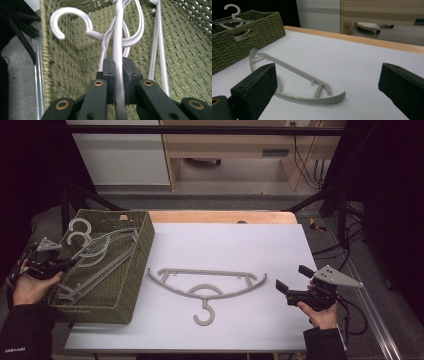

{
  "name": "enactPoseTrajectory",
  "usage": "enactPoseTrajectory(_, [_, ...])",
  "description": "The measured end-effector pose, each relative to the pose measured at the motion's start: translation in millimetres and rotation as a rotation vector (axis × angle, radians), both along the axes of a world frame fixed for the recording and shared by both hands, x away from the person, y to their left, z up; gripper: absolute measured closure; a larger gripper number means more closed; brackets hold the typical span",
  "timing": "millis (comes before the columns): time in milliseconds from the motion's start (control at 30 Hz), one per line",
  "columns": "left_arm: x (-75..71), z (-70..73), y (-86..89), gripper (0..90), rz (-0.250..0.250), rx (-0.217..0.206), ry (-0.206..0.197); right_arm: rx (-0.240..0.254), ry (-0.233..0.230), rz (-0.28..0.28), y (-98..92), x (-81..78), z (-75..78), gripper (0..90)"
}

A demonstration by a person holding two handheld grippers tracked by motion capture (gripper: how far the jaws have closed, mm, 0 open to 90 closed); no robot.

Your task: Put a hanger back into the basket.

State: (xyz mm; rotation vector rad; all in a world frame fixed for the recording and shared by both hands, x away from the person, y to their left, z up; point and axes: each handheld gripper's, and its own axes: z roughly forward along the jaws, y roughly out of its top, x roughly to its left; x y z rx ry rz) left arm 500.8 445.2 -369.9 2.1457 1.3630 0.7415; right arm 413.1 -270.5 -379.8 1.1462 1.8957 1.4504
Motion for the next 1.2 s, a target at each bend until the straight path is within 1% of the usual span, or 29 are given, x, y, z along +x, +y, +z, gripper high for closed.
enactPoseTrajectory(33, [0.0, -0.8, 1.1, 82.3, 0.0, 0.001, 0.0, 0.001, -0.001, 0.0, 0.1, 0.1, -0.1, 2.3])
enactPoseTrajectory(67, [0.3, -2.1, 2.2, 82.0, 0.013, -0.004, 0.01, 0.001, 0.0, 0.0, 0.1, 0.2, -0.2, 2.3])
enactPoseTrajectory(133, [0.2, -3.7, 3.1, 80.3, 0.032, 0.003, 0.02, 0.0, 0.0, 0.003, -0.1, -0.3, 0.2, 2.3])
enactPoseTrajectory(167, [-0.3, -3.8, 3.5, 78.6, 0.04, 0.002, 0.018, 0.003, -0.002, 0.002, -0.2, -0.3, 0.2, 2.3])
enactPoseTrajectory(200, [-2.1, -2.2, 4.7, 77.2, 0.048, -0.001, 0.005, 0.003, -0.002, 0.001, -0.3, -0.4, 0.3, 2.3])
enactPoseTrajectory(233, [-3.5, -0.7, 5.6, 77.1, 0.05, -0.014, -0.003, 0.003, -0.003, 0.001, -0.5, -0.4, 0.4, 2.3])
enactPoseTrajectory(267, [-5.6, 1.9, 6.3, 76.2, 0.053, -0.03, -0.017, 0.002, -0.003, 0.001, -0.6, -0.4, 0.4, 2.3])
enactPoseTrajectory(300, [-8.0, 5.0, 6.8, 75.5, 0.056, -0.038, -0.033, 0.002, -0.004, 0.001, -0.6, -0.4, 0.5, 2.3])
enactPoseTrajectory(367, [-13.3, 11.6, 5.9, 73.4, 0.048, -0.059, -0.061, 0.002, -0.003, 0.003, -0.6, -0.6, 0.6, 2.3])
enactPoseTrajectory(400, [-17.0, 15.8, 4.0, 72.2, 0.042, -0.078, -0.082, 0.002, -0.003, 0.003, -0.5, -0.7, 0.7, 2.3])
enactPoseTrajectory(433, [-19.3, 18.3, 2.4, 70.1, 0.036, -0.092, -0.094, 0.004, -0.003, 0.002, -0.4, -0.7, 0.8, 2.3])
enactPoseTrajectory(467, [-24.0, 22.8, -1.8, 68.6, 0.022, -0.123, -0.127, 0.004, -0.004, 0.002, -0.4, -0.7, 0.9, 2.3])
enactPoseTrajectory(500, [-26.3, 25.0, -4.3, 66.3, 0.014, -0.136, -0.141, 0.005, -0.005, 0.003, -0.5, -0.8, 1.1, 2.3])
enactPoseTrajectory(533, [-29.1, 27.5, -8.2, 64.5, 0.002, -0.162, -0.162, 0.006, -0.005, 0.003, -0.5, -0.9, 1.2, 2.3])
enactPoseTrajectory(600, [-33.6, 31.7, -15.8, 60.7, -0.016, -0.184, -0.184, 0.005, -0.006, 0.005, -0.4, -1.1, 1.5, 2.3])
enactPoseTrajectory(633, [-36.0, 34.2, -20.1, 58.5, -0.034, -0.187, -0.196, 0.007, -0.006, 0.007, -0.4, -1.3, 1.7, 2.3])
enactPoseTrajectory(700, [-40.8, 37.7, -30.8, 55.2, -0.055, -0.205, -0.218, 0.007, -0.006, 0.006, 0.3, -1.2, 1.6, 2.3])
enactPoseTrajectory(767, [-45.1, 39.9, -42.1, 51.7, -0.079, -0.235, -0.241, 0.006, -0.006, 0.008, 1.0, -1.0, 1.4, 2.3])
enactPoseTrajectory(833, [-49.2, 40.6, -53.8, 48.7, -0.088, -0.248, -0.27, 0.002, -0.008, 0.009, 1.6, -0.8, 1.4, 2.4])
enactPoseTrajectory(1000, [-56.9, 38.9, -83.6, 38.9, -0.156, -0.294, -0.3, 0.003, -0.004, 0.011, 3.4, -0.3, 1.1, 2.4])
enactPoseTrajectory(1033, [-58.2, 38.5, -88.0, 37.3, -0.161, -0.303, -0.31, 0.001, -0.001, 0.013, 3.9, -0.3, 0.8, 2.4])
enactPoseTrajectory(1067, [-60.6, 37.7, -95.2, 36.5, -0.176, -0.322, -0.32, 0.001, 0.0, 0.013, 4.6, -0.1, 0.5, 2.4])
enactPoseTrajectory(1133, [-64.3, 35.4, -106.0, 32.8, -0.201, -0.35, -0.327, -0.001, 0.002, 0.015, 6.4, 0.4, -0.4, 2.6])
enactPoseTrajectory(1200, [-69.4, 30.4, -120.2, 30.5, -0.227, -0.361, -0.339, -0.002, 0.006, 0.022, 9.0, 0.8, -1.2, 3.1])
